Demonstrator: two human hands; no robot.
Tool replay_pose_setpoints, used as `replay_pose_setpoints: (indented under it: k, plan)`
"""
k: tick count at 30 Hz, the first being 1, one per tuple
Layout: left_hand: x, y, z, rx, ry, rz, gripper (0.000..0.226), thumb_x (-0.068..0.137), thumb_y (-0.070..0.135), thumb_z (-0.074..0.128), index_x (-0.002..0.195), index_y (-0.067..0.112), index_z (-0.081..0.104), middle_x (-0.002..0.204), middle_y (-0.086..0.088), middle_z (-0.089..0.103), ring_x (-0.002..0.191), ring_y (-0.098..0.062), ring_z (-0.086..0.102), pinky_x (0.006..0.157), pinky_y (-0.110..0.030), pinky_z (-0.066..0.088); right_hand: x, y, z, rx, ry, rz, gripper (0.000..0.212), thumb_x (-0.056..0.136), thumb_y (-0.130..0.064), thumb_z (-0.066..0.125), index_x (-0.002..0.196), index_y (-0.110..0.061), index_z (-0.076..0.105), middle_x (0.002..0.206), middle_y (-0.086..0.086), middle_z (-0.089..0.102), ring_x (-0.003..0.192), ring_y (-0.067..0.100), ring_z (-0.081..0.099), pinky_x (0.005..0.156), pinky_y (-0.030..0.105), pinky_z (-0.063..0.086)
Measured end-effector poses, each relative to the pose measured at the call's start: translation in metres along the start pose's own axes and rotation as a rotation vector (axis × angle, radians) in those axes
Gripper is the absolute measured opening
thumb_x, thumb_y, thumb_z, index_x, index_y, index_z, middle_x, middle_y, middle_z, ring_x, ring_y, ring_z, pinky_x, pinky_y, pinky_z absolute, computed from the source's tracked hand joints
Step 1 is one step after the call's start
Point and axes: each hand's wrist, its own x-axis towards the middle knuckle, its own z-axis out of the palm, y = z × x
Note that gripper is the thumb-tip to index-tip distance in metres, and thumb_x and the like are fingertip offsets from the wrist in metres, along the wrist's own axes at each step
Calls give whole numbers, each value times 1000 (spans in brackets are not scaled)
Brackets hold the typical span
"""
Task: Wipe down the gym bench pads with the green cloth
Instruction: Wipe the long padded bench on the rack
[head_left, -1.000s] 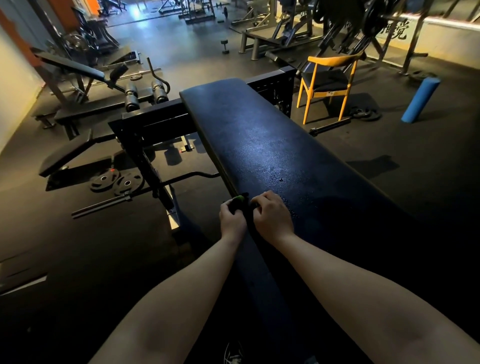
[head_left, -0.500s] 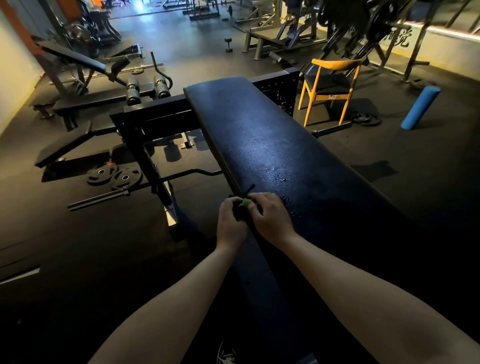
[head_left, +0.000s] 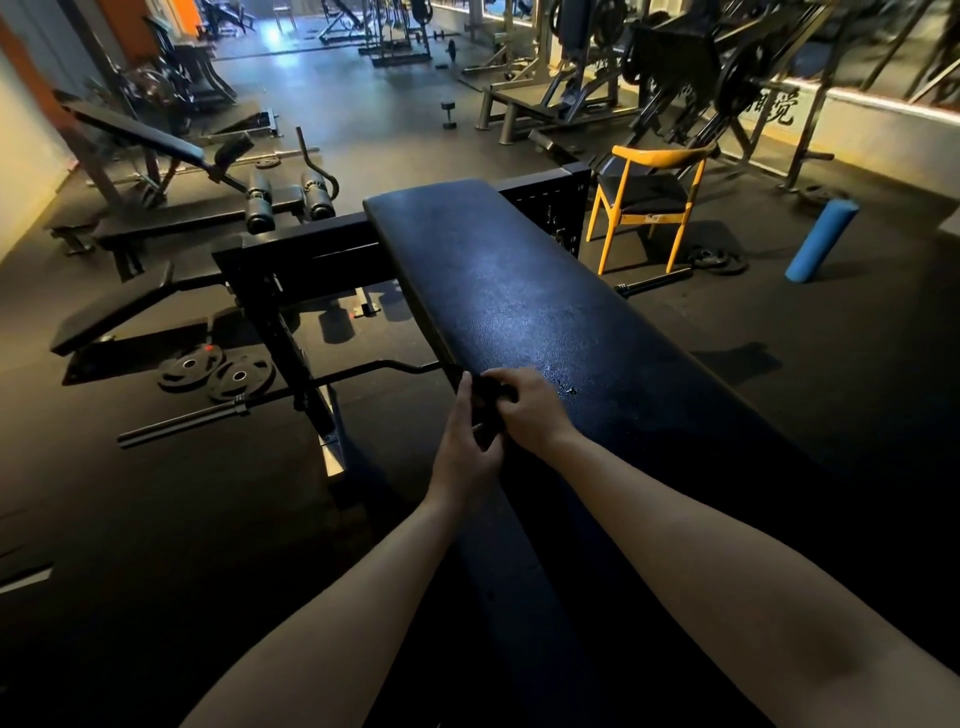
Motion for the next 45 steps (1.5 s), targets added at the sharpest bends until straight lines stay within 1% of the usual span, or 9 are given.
replay_pose_setpoints:
  k: [3, 6, 11, 16, 20, 27, 32, 41, 45]
  plan:
    - [8, 0, -2, 32, 22, -84, 79, 92, 15, 65, 159, 20, 21, 162, -3, 30, 144, -15, 39, 121, -40, 30, 18, 5, -6, -58, 170, -47, 37, 92, -8, 57, 126, -20, 67, 108, 15, 63, 100, 27, 57, 82, 24, 38]
    - [17, -5, -6, 137, 37, -194, 70, 99, 11, 56, 158, 9, 18, 166, -9, 16, 153, -17, 13, 122, -26, 9, 25, 8, 8, -174, 38, -175, 36, 89, -16, 62, 125, -22, 67, 109, 15, 62, 102, 33, 56, 90, 34, 45]
    - [39, -23, 2, 210, -4, -147, 79, 76, 16, 43, 153, 3, 32, 157, -19, 34, 148, -28, 29, 123, -46, 21, 31, 21, 21, -467, -274, -179, 45, 93, -34, 58, 138, -37, 53, 144, 2, 41, 130, 31, 33, 109, 47, 28]
    - [55, -14, 15, 333, -70, -115, 74, 87, 11, 43, 157, 1, 20, 165, -16, 15, 154, -25, 11, 125, -31, 3, 50, 34, 13, -355, -189, -210, 32, 95, -16, 54, 125, -15, 67, 115, 18, 55, 105, 38, 48, 95, 38, 40]
    - [52, -25, 27, 374, -99, -79, 67, 100, 16, 43, 158, 2, 10, 167, -15, 1, 155, -25, -4, 112, -12, -16, 60, 51, -1, -325, -88, -187, 32, 87, -5, 56, 112, -12, 74, 103, 21, 57, 96, 40, 53, 89, 41, 43]
    - [47, -34, 24, 398, -94, -53, 70, 104, 29, 49, 159, 10, 9, 168, -4, -1, 154, -15, -7, 115, -15, -11, 61, 89, -59, -451, 95, 184, 34, 93, -15, 50, 123, -21, 65, 123, 12, 45, 112, 34, 42, 97, 41, 42]
    - [54, -32, 16, 352, -136, -61, 77, 100, 24, 59, 159, 7, 12, 168, -8, 3, 155, -19, -1, 119, -19, -3, 62, 68, -45, -463, 115, 292, 31, 92, -14, 45, 119, -9, 61, 120, 19, 46, 108, 40, 50, 94, 42, 44]
    - [41, -39, 18, 190, -44, -45, 89, 94, 13, 67, 156, 0, 4, 166, -13, -1, 154, -20, -1, 118, -16, -1, 48, 1, 4, -369, -265, -51, 33, 93, -19, 51, 120, -23, 70, 116, 11, 59, 107, 32, 59, 94, 36, 45]
    - [39, -37, 18, 125, -36, -80, 86, 95, 16, 67, 159, 7, 10, 167, -6, 7, 153, -12, 5, 120, -20, 5, 33, 17, -5, -340, -273, -130, 36, 91, -18, 58, 126, -24, 67, 123, 4, 54, 115, 26, 51, 101, 38, 43]
